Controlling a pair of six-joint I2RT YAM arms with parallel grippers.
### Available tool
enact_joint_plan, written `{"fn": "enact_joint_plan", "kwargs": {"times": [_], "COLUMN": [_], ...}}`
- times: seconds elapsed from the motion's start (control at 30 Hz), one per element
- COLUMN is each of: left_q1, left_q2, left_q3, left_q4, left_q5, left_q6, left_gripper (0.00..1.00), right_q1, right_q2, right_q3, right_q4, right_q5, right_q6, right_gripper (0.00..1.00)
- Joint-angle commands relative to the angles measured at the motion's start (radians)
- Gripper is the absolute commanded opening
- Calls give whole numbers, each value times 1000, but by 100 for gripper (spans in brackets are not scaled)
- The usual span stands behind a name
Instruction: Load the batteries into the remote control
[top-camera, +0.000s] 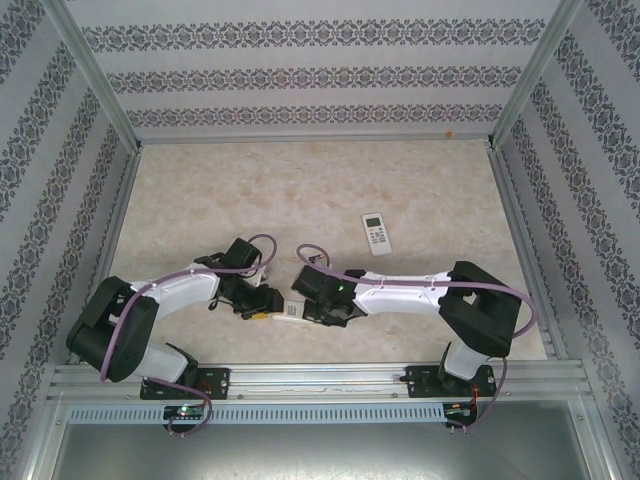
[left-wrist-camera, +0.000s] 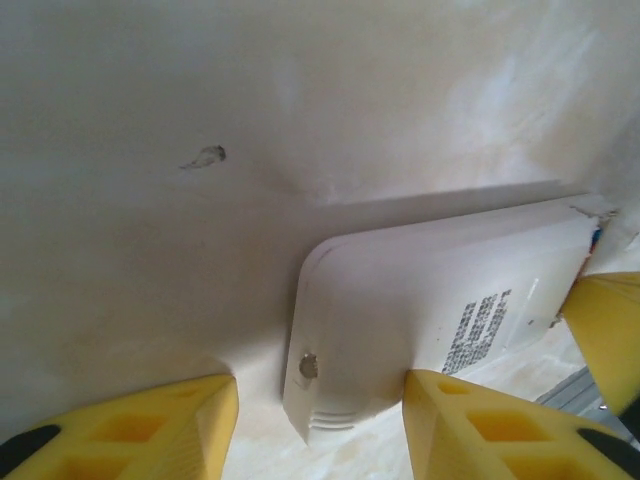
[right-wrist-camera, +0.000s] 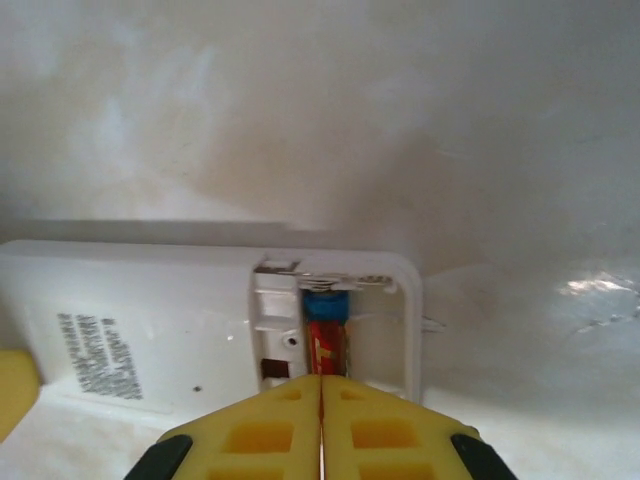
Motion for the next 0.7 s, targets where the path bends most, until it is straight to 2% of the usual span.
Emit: {"fn": "enact_joint_plan", "kwargs": {"times": [0.0, 0.17, 0.23, 0.33, 0.43, 0.53, 0.67], "left_q1": [-52, -54, -55, -54, -53, -53, -53], "left_q2": [80, 61, 18, -54, -135, -218, -298], "left_q3": [-16, -15, -17, -10, 3, 16, 41], "left_q4": [30, 46, 51, 60, 39, 8, -41], "left_q5": [-56, -66, -77, -116, -189, -273, -371], "left_q6": [-8, -25, -38, -55, -55, -40, -6], "left_gripper": [45, 45, 51, 66, 76, 82, 88], "right_q1": [13, 18, 17, -3, -59, -146, -212], "right_q2": [83, 72, -7, -135, -202, -189, -97], "right_q3": [-29, -4, 22, 51, 54, 77, 163], "right_q4": [-7, -41, -82, -99, -89, -85, -123], "right_q5": [75, 86, 129, 176, 222, 235, 209], "right_q6": [-43, -80, -118, -206, -330, -468, -584], "right_gripper": [9, 8, 11, 23, 32, 37, 40]}}
